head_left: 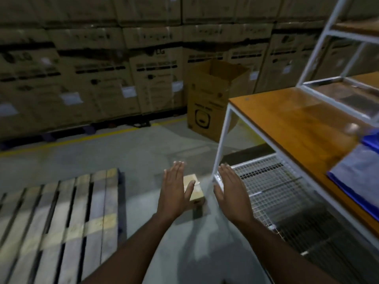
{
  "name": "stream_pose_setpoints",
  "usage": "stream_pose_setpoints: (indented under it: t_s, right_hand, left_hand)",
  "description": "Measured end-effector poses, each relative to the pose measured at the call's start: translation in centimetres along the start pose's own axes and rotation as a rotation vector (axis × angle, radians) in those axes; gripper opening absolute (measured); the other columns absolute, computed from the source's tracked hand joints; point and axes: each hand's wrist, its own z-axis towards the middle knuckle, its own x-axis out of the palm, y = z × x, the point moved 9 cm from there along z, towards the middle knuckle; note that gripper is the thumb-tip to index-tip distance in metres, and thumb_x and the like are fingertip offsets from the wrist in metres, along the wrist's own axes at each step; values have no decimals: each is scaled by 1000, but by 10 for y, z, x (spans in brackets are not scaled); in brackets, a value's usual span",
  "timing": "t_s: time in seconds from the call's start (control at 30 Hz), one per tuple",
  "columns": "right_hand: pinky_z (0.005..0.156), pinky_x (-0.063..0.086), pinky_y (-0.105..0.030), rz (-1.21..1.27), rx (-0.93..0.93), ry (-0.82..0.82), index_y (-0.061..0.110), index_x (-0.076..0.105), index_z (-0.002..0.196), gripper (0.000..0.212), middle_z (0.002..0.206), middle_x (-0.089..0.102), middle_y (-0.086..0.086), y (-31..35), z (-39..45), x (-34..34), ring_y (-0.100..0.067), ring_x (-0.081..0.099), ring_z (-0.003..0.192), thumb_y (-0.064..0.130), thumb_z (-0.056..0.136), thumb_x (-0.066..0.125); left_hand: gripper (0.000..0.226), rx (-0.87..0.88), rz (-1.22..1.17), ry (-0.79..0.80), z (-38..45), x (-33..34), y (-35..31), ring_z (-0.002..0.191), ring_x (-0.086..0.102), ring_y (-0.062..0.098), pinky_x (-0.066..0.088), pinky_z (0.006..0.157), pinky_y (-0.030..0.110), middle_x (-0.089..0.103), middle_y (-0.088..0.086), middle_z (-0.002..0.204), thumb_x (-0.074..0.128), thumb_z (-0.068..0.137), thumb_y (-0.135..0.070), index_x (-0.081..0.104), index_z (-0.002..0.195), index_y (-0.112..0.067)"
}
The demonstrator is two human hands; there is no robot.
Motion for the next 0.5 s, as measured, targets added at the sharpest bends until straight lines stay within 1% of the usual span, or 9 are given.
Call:
stream_pose_setpoints:
  t_s: [0.07,0.13,0.2,0.27,0.37,0.43,0.5]
  right_hand:
    - [121,23,-36,40,-5,43,11,45,148,53,154,43,-6,4,11,26,-20,33,146,25,98,57]
    - [119,24,-36,82,-11,74,9,46,146,54,153,45,-7,6,22,50,-22,35,145,27,96,55]
    - [118,27,-38,118,-14,86,9,49,144,55,151,47,-8,3,34,73,-22,38,144,29,94,53]
    - [116,30,-39,134,-23,91,7,52,142,54,148,51,-9,-4,49,94,-24,42,141,27,92,53]
    - [118,27,-38,166,4,173,6,49,144,55,150,48,-10,-19,83,127,-25,40,143,24,92,55]
    - [119,24,-36,159,28,220,6,47,145,55,151,47,-10,-36,107,149,-23,38,143,21,94,58]
    - [119,24,-36,156,50,265,6,46,146,54,152,46,-10,-57,127,171,-23,37,144,24,95,56]
  left_hand:
    - [72,-59,8,26,1,5,24,154,19,18,7,127,38,32,6,163,29,100,-57,30,156,-11]
    - [69,-98,13,37,5,11,42,154,19,17,7,127,38,32,5,163,33,102,-54,29,157,-12]
    - [66,-142,16,53,13,20,58,154,18,17,8,127,39,31,4,164,38,104,-51,28,157,-13]
    - [65,-188,24,62,25,31,74,154,17,16,7,127,38,29,4,164,40,104,-49,26,158,-14]
    - [65,-258,23,85,50,57,93,154,17,16,6,127,36,28,2,165,40,105,-49,25,159,-16]
    - [65,-299,16,106,71,81,105,154,19,16,4,126,33,29,1,165,42,105,-49,25,159,-17]
    - [63,-339,21,138,89,108,117,153,22,16,3,122,28,32,1,164,43,105,-48,28,158,-18]
